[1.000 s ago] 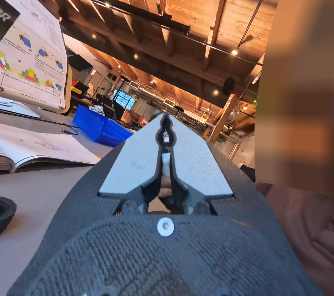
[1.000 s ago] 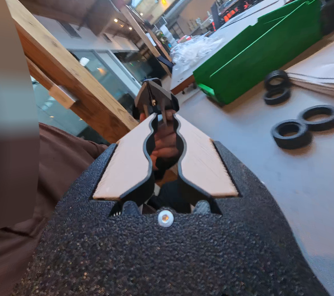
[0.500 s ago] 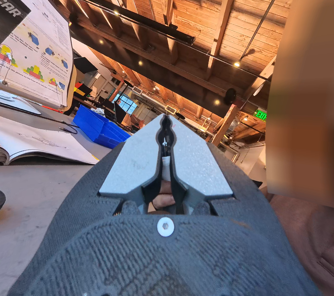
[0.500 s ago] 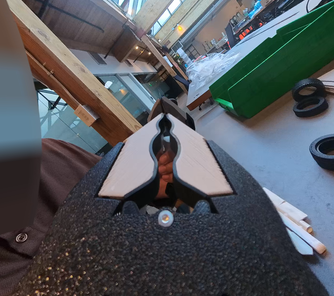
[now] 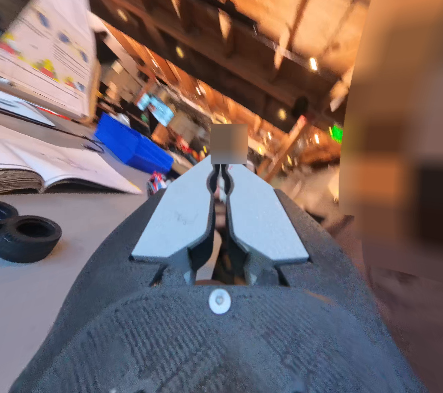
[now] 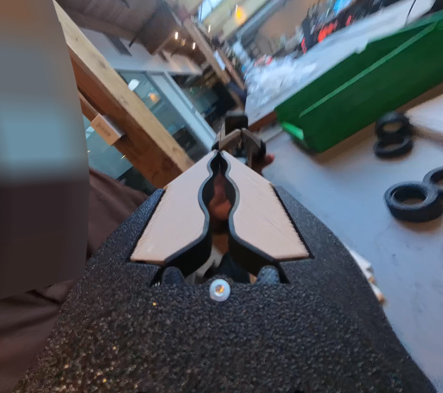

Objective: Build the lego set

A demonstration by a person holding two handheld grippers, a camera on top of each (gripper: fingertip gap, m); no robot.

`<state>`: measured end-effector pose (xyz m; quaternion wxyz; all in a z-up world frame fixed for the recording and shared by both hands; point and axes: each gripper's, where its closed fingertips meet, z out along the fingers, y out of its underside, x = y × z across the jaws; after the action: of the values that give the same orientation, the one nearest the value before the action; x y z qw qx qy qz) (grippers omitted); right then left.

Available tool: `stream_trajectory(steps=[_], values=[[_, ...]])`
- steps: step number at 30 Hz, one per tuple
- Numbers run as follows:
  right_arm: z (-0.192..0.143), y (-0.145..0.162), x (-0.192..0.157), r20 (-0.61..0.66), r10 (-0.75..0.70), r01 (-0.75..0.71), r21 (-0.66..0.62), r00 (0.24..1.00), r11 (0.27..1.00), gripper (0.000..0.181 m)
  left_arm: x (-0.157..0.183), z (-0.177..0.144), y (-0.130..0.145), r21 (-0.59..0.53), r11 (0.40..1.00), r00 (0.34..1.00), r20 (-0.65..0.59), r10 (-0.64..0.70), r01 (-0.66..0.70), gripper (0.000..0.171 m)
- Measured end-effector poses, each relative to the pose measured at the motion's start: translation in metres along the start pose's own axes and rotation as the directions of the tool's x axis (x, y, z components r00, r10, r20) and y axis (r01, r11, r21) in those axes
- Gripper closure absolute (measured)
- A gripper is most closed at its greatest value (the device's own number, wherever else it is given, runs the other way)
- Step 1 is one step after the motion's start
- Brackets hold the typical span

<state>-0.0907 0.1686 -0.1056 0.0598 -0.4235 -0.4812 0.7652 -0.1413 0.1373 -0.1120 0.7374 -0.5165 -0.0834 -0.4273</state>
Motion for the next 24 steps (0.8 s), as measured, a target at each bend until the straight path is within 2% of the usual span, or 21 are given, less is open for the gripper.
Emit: stream_trajectory(steps=[2,3,4,5,6,8,10,13,17,21,23,24], values=[[0.0,0.025,0.01,0.0,0.132,-0.13,-0.179,0.991,0.975,0.181,0.006,-0.017,0.025,-0.261,0.959,0.993,-0.065,0.099,-0.113,0.169],[-0.002,0.042,0.018,-0.032,0.186,-0.187,-0.285,0.982,0.94,0.181,-0.008,-0.029,0.038,-0.395,0.899,0.98,-0.014,0.2,-0.189,0.112],[-0.006,0.058,0.029,-0.082,0.207,-0.223,-0.374,0.975,0.9,0.181,-0.036,-0.045,0.045,-0.516,0.822,0.935,0.108,0.339,-0.239,0.105],[-0.01,0.072,0.041,-0.141,0.201,-0.244,-0.447,0.969,0.861,0.181,-0.052,-0.061,0.055,-0.638,0.717,0.884,0.121,0.452,-0.279,0.098],[-0.015,0.084,0.053,-0.194,0.183,-0.259,-0.51,0.964,0.821,0.181,-0.059,-0.073,0.069,-0.728,0.625,0.864,0.09,0.495,-0.282,0.108],[-0.017,0.099,0.071,-0.26,0.142,-0.275,-0.597,0.955,0.754,0.181,-0.066,-0.082,0.091,-0.82,0.511,0.856,0.054,0.515,-0.256,0.105],[-0.014,0.112,0.078,-0.274,0.153,-0.302,-0.664,0.949,0.684,0.181,-0.067,-0.081,0.111,-0.86,0.427,0.85,-0.015,0.526,-0.279,0.113],[-0.008,0.128,0.08,-0.272,0.177,-0.323,-0.742,0.946,0.587,0.181,-0.075,-0.078,0.121,-0.889,0.304,0.781,-0.089,0.619,-0.342,0.12],[-0.004,0.134,0.08,-0.262,0.188,-0.322,-0.783,0.947,0.532,0.181,-0.067,-0.07,0.125,-0.863,0.247,0.729,-0.182,0.66,-0.44,0.143],[-0.002,0.134,0.079,-0.249,0.256,-0.351,-0.773,0.934,0.528,0.181,-0.066,-0.066,0.122,-0.83,0.137,0.615,-0.279,0.738,-0.541,0.153],[-0.003,0.136,0.08,-0.249,0.268,-0.357,-0.775,0.931,0.521,0.181,-0.065,-0.064,0.123,-0.817,0.133,0.609,-0.299,0.735,-0.561,0.155],[-0.004,0.137,0.081,-0.249,0.265,-0.355,-0.777,0.932,0.519,0.181,-0.064,-0.065,0.125,-0.821,0.15,0.634,-0.295,0.715,-0.551,0.155]])
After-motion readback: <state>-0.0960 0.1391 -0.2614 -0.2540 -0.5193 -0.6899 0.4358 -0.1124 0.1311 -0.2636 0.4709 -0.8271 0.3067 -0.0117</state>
